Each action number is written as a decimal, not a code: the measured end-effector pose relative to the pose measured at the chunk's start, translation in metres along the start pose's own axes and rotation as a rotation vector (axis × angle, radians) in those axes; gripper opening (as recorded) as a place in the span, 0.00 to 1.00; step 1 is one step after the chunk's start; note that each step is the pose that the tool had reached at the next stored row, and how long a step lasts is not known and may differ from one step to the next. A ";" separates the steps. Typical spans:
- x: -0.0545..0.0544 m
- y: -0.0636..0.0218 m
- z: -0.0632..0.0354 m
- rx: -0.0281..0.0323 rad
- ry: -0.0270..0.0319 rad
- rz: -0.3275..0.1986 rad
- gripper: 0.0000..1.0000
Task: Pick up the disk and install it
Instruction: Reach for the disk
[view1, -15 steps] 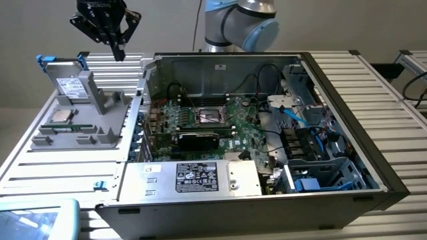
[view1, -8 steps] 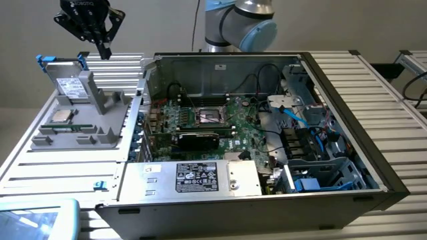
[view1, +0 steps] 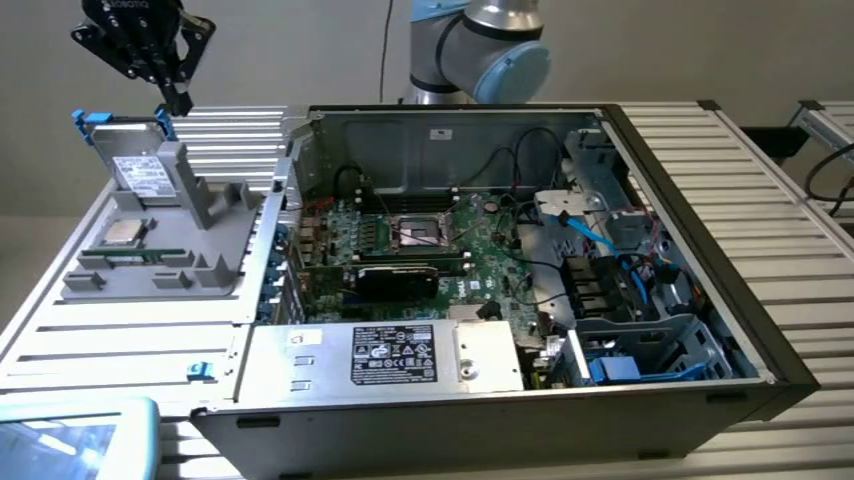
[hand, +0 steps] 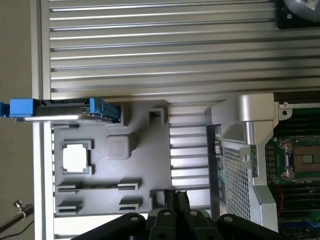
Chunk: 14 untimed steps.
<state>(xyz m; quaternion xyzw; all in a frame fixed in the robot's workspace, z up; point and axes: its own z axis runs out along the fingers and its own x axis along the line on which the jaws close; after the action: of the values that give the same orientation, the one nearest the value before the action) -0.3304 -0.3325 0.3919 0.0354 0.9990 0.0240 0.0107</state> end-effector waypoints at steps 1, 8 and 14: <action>0.002 0.0018 -0.0005 0.0001 0.0002 0.000 0.11; 0.019 0.0163 -0.0034 0.0000 0.0008 0.000 0.11; 0.040 0.0264 -0.0033 0.0000 0.0009 0.000 0.11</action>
<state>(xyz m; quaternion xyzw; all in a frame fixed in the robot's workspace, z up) -0.3683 -0.3035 0.3958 0.0354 0.9990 0.0240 0.0103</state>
